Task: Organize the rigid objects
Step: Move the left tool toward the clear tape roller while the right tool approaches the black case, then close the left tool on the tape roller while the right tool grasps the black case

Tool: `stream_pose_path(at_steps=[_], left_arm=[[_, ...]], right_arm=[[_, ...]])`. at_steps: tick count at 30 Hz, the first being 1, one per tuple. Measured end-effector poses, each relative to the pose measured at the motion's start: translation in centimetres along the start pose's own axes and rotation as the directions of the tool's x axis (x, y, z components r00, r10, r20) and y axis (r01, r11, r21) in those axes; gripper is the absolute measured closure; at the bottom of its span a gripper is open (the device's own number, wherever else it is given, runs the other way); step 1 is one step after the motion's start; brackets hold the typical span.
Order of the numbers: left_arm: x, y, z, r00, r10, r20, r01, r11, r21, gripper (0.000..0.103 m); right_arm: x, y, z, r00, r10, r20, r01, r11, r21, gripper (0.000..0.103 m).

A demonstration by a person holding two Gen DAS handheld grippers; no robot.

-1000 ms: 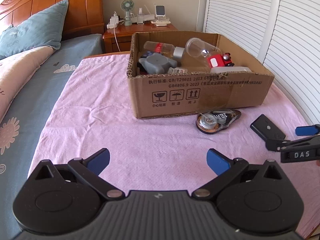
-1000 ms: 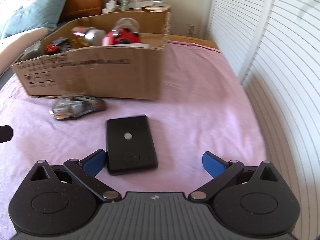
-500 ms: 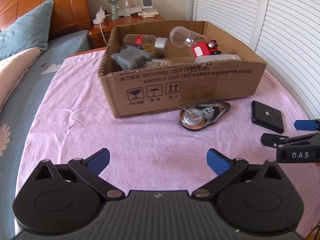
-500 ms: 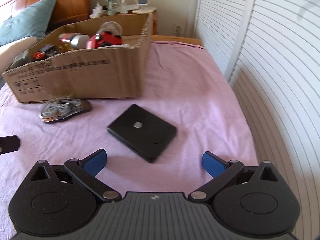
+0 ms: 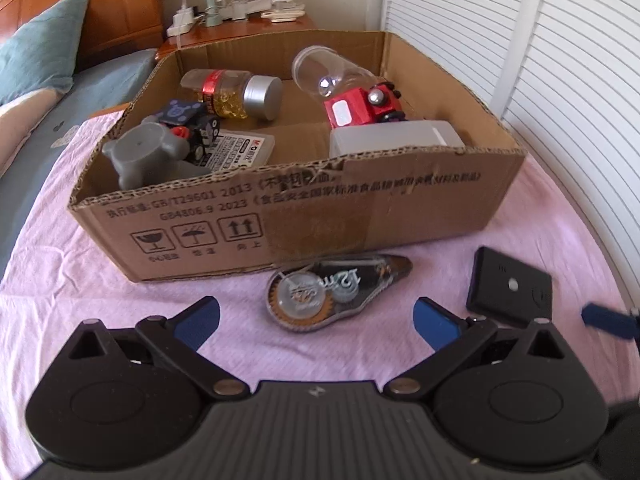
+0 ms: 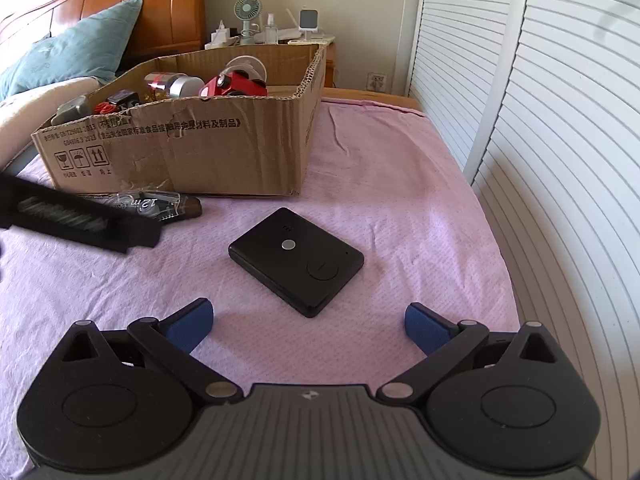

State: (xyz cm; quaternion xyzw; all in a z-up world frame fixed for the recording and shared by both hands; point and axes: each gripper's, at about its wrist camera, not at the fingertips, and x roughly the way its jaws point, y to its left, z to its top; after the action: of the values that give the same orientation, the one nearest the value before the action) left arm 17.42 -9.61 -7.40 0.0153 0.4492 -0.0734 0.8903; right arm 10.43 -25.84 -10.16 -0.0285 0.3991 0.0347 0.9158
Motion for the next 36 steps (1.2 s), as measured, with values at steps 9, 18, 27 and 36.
stream_pose_path(at_steps=[9,18,27,36], left_arm=[[1.8,-2.4,0.4,0.996,0.083,0.026,-0.081,0.994,-0.067,0.000],[1.8,-0.5,0.2,0.996,0.084,0.033,-0.082,0.995,-0.058,0.000],[0.5,4.1,-1.3,0.997,0.075,0.027,-0.073,0.996,-0.060,0.000],[0.4,4.0,-1.7,0.997,0.049,0.055,-0.047,0.998,-0.034,0.002]], right_arm=[[-0.3,-0.5,-0.6,0.999,0.043,0.023,-0.042,0.998,-0.039,0.000],[-0.3,-0.5,-0.7,0.999,0.045,0.024,-0.044,0.998,-0.041,0.000],[-0.3,-0.3,-0.6,0.999,0.034,0.020,-0.033,0.999,-0.034,0.000],[-0.2,-0.2,-0.3,1.000,0.029,0.010,-0.029,0.999,-0.029,0.000]])
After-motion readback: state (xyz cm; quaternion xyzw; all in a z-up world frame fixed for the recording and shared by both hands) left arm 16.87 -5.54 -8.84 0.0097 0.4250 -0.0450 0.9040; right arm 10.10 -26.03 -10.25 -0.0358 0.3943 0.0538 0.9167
